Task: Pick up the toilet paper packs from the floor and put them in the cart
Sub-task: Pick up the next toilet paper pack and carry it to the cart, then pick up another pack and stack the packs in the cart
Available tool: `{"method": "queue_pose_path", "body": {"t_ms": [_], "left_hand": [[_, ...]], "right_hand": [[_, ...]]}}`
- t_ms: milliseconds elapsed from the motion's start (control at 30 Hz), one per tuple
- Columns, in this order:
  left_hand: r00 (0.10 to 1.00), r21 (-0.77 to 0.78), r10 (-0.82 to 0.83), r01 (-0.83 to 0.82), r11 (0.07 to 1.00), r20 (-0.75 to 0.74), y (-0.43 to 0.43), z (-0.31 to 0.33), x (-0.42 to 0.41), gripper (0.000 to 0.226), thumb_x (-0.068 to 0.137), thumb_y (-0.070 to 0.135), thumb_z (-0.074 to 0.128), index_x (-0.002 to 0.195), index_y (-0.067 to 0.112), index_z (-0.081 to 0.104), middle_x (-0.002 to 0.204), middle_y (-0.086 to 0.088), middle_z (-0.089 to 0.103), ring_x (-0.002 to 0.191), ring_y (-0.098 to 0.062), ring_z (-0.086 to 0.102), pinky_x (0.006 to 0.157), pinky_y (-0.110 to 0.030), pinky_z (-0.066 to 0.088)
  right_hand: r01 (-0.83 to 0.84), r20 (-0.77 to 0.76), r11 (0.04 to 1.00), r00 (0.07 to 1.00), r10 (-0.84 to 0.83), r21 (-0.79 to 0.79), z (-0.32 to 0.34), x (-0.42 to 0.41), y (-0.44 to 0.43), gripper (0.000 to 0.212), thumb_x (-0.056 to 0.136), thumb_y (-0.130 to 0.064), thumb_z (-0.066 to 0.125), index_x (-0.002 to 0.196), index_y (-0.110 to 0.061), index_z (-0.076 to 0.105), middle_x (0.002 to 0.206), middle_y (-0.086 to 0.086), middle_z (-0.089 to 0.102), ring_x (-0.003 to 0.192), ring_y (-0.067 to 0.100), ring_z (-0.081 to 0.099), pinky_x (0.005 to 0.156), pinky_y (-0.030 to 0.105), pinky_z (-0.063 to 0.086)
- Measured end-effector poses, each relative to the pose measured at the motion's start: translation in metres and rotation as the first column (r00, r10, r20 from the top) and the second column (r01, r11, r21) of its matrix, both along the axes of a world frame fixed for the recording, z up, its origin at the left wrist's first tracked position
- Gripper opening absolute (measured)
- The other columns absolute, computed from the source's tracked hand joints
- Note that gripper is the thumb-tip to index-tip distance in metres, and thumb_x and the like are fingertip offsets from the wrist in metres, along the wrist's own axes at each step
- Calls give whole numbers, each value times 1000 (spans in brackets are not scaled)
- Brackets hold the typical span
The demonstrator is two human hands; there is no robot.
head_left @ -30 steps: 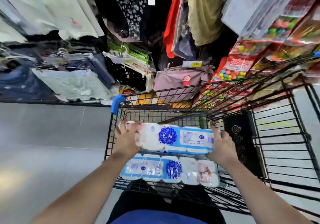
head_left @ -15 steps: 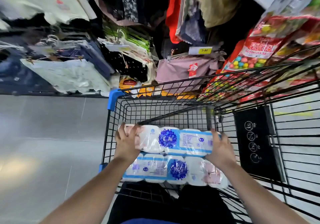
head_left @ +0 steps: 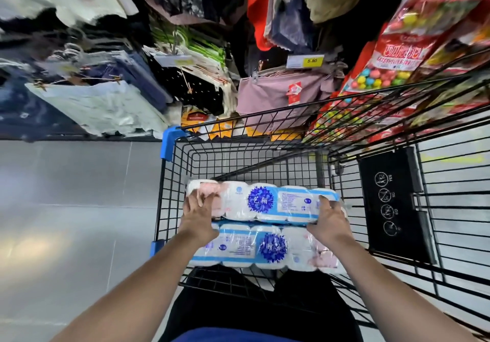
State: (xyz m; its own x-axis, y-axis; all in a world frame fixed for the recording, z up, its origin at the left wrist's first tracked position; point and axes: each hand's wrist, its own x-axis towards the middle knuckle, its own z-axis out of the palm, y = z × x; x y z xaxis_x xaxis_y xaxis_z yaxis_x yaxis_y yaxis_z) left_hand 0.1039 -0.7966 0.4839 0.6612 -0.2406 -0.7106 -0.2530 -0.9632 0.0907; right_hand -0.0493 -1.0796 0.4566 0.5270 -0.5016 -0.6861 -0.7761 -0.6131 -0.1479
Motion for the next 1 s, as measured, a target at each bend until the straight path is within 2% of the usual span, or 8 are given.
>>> {"method": "queue_pose_path", "body": {"t_ms": [167,267,367,533,667,767,900,1000], "left_hand": [[998,-46,33,-30,999,55,-7,22,4,109,81,40,76,158,27,1,161,-15,-4,149,-36,9,119,-43,29],[990,-128,90,-76,989,107,-15,43,11,103,82,36,75,158,23,7,160,-14,-2,149,-36,14,117,-45,35],[974,-214,133,-92,973,185,-26,72,19,95,84,35,72,157,21,13,159,-16,7,148,-36,15,120,-43,26],[903,-479,283,-103,872,322,-34,142,43,80,85,37,73,151,16,34,153,-19,25,142,-38,26,118,-43,24],[830,-659,428,-100,746,358,-28,211,53,70,90,50,62,147,18,38,148,-8,32,140,-26,30,117,-37,29],[779,-727,484,-54,684,398,-16,257,46,69,91,54,59,149,22,37,148,-2,33,141,-19,28,117,-34,27],[689,-771,553,14,637,469,15,302,26,67,90,55,57,145,21,41,143,2,42,138,-15,35,118,-37,29],[580,-797,626,68,600,521,54,326,5,57,92,43,64,140,18,48,135,5,50,131,-14,44,112,-40,36]], "right_hand": [[33,145,999,989,-38,33,26,10,-7,84,87,-35,74,154,-18,26,143,14,41,126,32,53,106,44,47],[81,266,993,959,-102,89,54,21,-12,80,89,-37,73,154,-19,29,148,14,41,126,33,55,102,44,50],[55,419,990,902,-107,134,91,36,-16,76,90,-35,72,153,-17,33,148,15,45,133,32,48,106,42,45],[-86,662,989,749,-13,117,168,69,-21,63,91,-35,72,144,-15,47,135,6,53,127,22,52,107,36,43],[-262,782,965,604,156,9,231,98,-15,57,90,-37,72,139,-14,54,129,0,57,124,18,53,103,25,37],[-376,845,926,486,224,-29,273,119,0,52,90,-37,71,136,-17,56,124,-10,53,122,14,52,102,25,37],[-514,896,856,354,268,-53,320,146,39,53,90,-44,67,138,-24,54,130,-10,54,122,4,50,104,23,38],[-588,933,806,252,256,-62,353,153,83,51,89,-40,70,135,-22,57,127,-12,56,118,-3,49,101,2,30]]}}
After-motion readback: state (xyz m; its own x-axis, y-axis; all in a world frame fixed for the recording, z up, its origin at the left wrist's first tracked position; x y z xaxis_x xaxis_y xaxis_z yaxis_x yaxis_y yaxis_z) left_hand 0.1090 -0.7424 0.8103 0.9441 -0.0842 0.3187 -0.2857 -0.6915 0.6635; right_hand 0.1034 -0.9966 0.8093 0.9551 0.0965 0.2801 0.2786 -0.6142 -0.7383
